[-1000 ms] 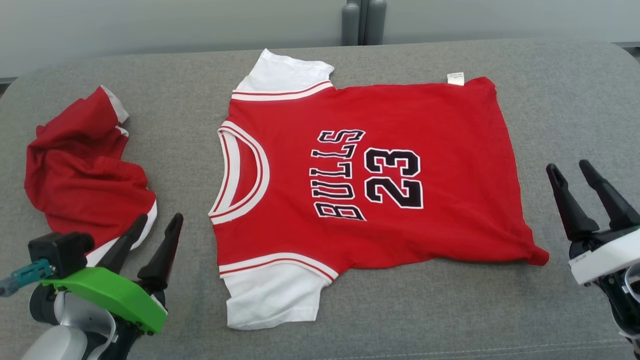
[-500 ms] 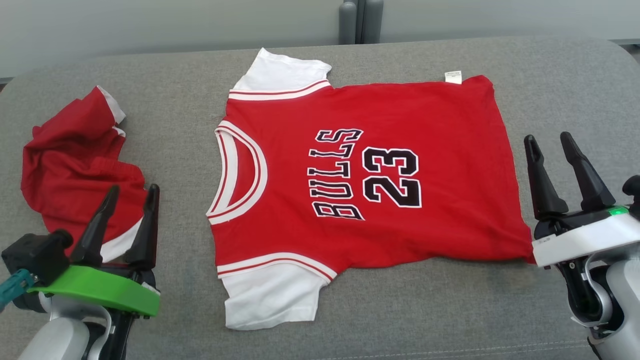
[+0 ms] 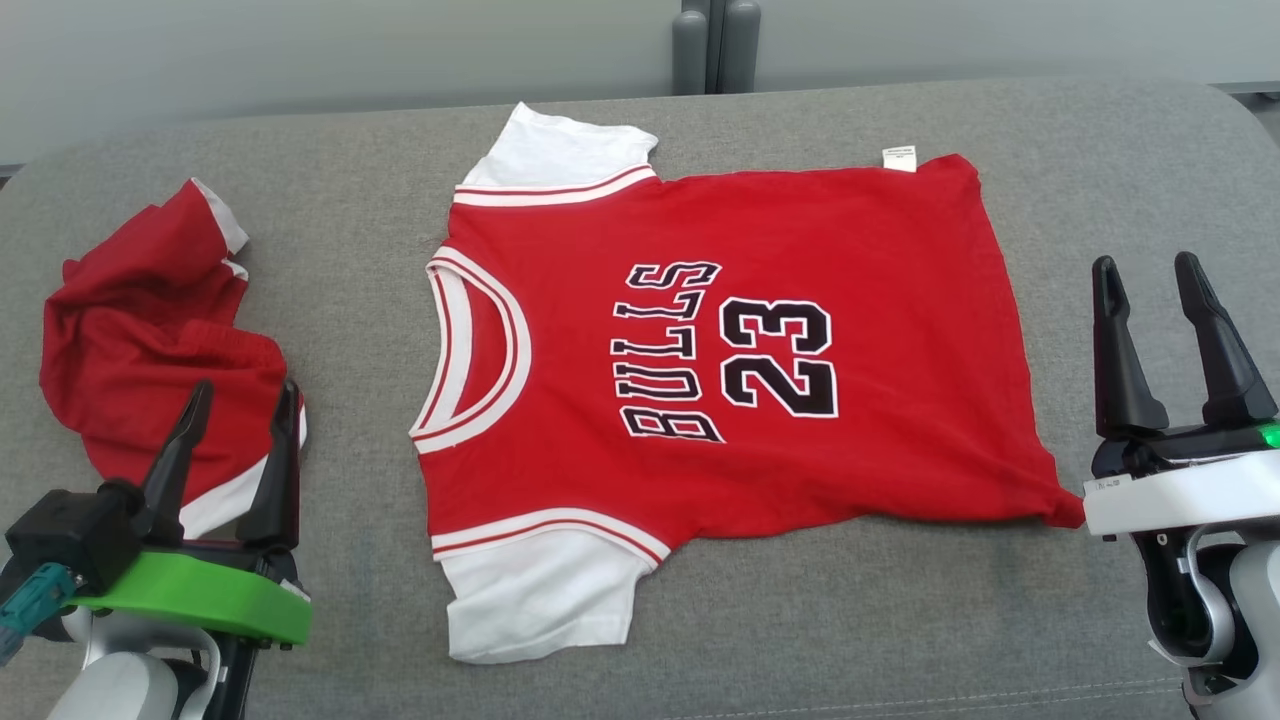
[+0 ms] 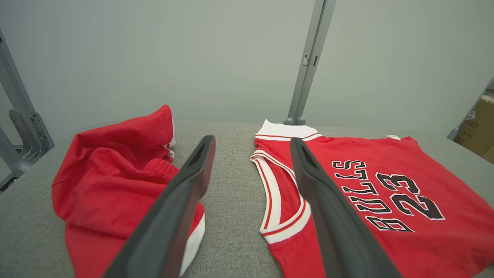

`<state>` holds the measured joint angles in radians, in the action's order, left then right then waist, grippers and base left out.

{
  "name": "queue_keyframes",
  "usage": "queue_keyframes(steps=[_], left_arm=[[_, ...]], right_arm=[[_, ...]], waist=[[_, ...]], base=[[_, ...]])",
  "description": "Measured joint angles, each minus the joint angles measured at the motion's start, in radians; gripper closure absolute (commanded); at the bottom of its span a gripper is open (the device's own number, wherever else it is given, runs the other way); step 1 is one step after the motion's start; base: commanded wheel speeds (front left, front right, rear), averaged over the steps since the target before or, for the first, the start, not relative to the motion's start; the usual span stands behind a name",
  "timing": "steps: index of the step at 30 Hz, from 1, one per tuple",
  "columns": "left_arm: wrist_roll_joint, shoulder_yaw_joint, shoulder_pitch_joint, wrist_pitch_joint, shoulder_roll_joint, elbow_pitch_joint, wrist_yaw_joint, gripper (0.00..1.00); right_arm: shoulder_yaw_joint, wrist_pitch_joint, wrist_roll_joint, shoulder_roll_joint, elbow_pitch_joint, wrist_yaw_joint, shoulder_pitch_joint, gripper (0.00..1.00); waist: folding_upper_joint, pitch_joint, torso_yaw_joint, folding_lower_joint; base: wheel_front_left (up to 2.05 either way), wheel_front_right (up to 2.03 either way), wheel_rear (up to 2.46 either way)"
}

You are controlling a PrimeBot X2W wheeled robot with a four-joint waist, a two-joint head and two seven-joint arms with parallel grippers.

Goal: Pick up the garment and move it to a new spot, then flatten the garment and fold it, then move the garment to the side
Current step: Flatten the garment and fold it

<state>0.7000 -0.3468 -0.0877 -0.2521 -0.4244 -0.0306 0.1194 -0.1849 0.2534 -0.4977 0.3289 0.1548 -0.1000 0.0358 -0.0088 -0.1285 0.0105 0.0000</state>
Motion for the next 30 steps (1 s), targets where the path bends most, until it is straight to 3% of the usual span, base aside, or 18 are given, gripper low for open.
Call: queue_keyframes(steps=[9,30], left_arm=[[-0.092,0.062,0.005,0.000,0.055,-0.048,0.004,0.00],[-0.152,0.113,0.046,0.000,0.121,-0.063,0.004,0.00]], right_arm=[[0.026,0.001,0.022,-0.016,0.033,0.000,-0.051,0.00],[0.051,0.001,0.060,-0.070,0.032,0.021,-0.091,0.00]], waist=[[0.0000,0.007,0.005,0.0000],[0.0000,0.003,0.012,0.0000]], base=[[0.00,0.00,0.00],[0.00,0.00,0.00]])
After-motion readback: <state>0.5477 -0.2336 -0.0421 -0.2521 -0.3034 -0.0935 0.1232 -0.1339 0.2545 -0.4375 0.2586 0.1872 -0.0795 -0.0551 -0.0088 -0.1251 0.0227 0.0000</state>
